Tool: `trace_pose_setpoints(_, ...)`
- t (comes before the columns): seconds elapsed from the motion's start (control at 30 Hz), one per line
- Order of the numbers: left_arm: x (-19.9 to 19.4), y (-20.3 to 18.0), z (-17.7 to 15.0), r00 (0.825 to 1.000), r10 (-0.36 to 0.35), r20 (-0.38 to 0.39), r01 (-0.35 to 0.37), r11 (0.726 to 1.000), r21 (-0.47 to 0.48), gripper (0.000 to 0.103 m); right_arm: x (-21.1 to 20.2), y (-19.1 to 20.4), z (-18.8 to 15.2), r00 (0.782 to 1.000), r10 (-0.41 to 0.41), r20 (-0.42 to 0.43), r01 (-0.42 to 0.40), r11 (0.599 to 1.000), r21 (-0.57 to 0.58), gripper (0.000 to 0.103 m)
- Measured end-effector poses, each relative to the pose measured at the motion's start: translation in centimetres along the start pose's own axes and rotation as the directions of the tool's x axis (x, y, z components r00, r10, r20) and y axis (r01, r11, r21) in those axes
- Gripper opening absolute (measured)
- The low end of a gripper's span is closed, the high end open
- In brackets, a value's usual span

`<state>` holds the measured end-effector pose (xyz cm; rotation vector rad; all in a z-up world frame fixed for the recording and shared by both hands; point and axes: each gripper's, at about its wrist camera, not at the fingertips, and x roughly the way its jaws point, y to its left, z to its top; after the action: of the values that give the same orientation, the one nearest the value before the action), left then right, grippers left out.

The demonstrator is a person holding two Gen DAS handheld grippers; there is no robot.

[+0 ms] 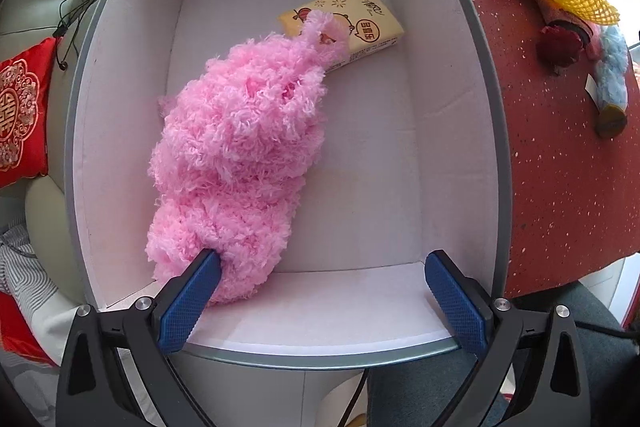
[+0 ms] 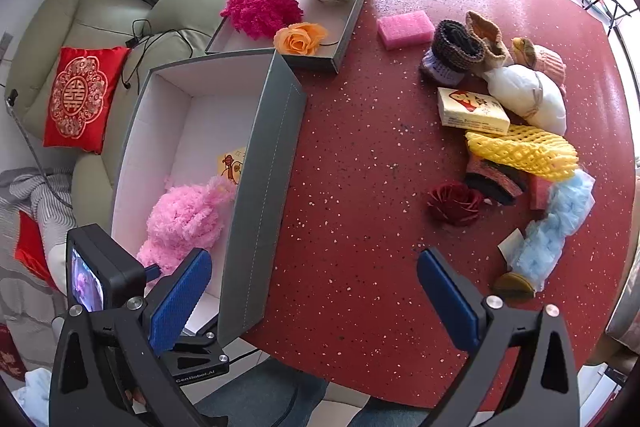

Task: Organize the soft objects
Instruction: 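Withdraw both tools from the box back over the table items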

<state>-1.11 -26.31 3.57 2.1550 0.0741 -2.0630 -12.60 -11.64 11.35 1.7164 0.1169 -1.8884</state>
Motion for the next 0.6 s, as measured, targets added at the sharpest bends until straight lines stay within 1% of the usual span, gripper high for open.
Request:
trace_pose_setpoints(0.1, -0.7, 0.8, -0.6, 1.000, 0.017, 0.011, -0.017, 1.000, -0.008, 0.102, -0.5, -0.4, -0.4, 1.000, -0.004, 0.004, 0.004, 1.000, 0.007, 0.103)
trace_pose_setpoints(0.23, -2.9, 2.1, -0.2, 0.999, -0.025, 0.042, 0.028, 0.996, -0.084, 0.102, -1.1, -1.2, -0.9, 1.000, -0.015, 0.004, 0.015, 1.000, 0.027, 0.103)
trace_pose_setpoints(0.33, -4.8, 1.9, 1.0, 0.997, -0.037, 0.067, 0.043, 0.994, -0.099, 0.102, -1.6, -2.1, -1.2, 1.000, -0.019, -0.003, 0.019, 0.999, 0.050, 0.103)
trace_pose_setpoints(0.47, -7.1, -0.7, 3.2, 0.995, -0.037, 0.095, 0.043, 0.997, -0.061, 0.102, -2.2, -3.9, -1.8, 1.000, -0.023, -0.019, 0.024, 0.997, 0.077, 0.103)
trace_pose_setpoints(0.53, -7.4, -2.1, 3.3, 0.993, -0.041, 0.106, 0.046, 0.998, -0.041, 0.102, -2.4, -4.8, -2.1, 0.999, -0.027, -0.027, 0.029, 0.996, 0.083, 0.103)
trace_pose_setpoints(0.6, -8.2, -3.9, 4.0, 0.993, -0.039, 0.110, 0.042, 0.999, -0.028, 0.102, -2.7, -6.1, -2.3, 0.999, -0.027, -0.035, 0.030, 0.996, 0.088, 0.103)
